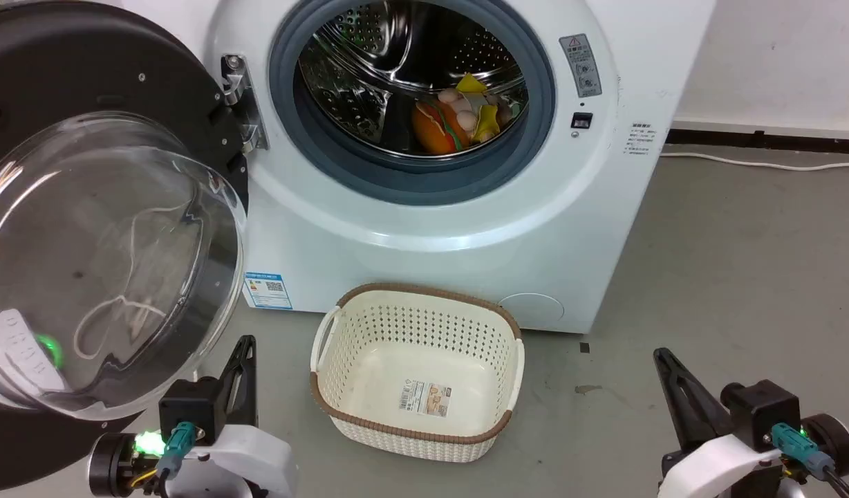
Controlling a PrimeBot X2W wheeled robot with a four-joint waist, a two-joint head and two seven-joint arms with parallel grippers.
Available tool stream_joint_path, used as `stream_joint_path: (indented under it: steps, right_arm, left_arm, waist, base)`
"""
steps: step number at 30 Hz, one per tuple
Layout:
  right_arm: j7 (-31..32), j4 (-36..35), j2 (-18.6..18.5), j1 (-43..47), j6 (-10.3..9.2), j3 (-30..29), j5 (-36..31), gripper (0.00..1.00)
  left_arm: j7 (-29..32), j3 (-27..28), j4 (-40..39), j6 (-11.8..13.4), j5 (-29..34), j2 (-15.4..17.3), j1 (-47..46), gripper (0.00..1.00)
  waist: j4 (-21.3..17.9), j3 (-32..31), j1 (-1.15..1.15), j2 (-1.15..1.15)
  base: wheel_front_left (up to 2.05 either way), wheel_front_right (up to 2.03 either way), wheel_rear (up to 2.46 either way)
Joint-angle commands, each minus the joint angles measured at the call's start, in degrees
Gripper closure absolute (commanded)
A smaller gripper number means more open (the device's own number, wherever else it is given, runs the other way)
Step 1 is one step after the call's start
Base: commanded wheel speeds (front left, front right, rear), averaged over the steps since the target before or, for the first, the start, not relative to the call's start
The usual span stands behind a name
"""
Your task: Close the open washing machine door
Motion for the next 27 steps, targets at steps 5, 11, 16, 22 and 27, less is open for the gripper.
stream_joint_path:
  steps: [5,11,16,22,27]
  right_arm:
    - [0.0,-0.3,0.2,-0.8,0.03,0.0,0.3,1.00]
    - [0.0,-0.3,0.2,-0.8,0.03,0.0,0.3,1.00]
    - [0.0,-0.3,0.2,-0.8,0.03,0.0,0.3,1.00]
    - [0.0,-0.3,0.2,-0.8,0.03,0.0,0.3,1.00]
    - [0.0,-0.3,0.2,-0.8,0.03,0.0,0.3,1.00]
  left_arm:
    - [0.0,0.1,-0.2,0.1,0.1,0.0,0.8,1.00]
    - [0.0,0.1,-0.2,0.1,0.1,0.0,0.8,1.00]
    - [0.0,0.1,-0.2,0.1,0.1,0.0,0.8,1.00]
    - [0.0,0.1,-0.2,0.1,0.1,0.0,0.8,1.00]
    - [0.0,0.1,-0.2,0.1,0.1,0.0,0.8,1.00]
  waist:
    - [0.0,0.0,0.00,0.00]
    - [0.0,0.0,0.00,0.00]
    - [0.0,0.0,0.00,0.00]
    - [0.0,0.0,0.00,0.00]
    - [0.0,0.0,0.00,0.00]
  base:
    - [0.00,0.00,0.00]
    - [0.00,0.00,0.00]
    - [0.00,0.00,0.00]
    - [0.00,0.00,0.00]
    - [0.00,0.00,0.00]
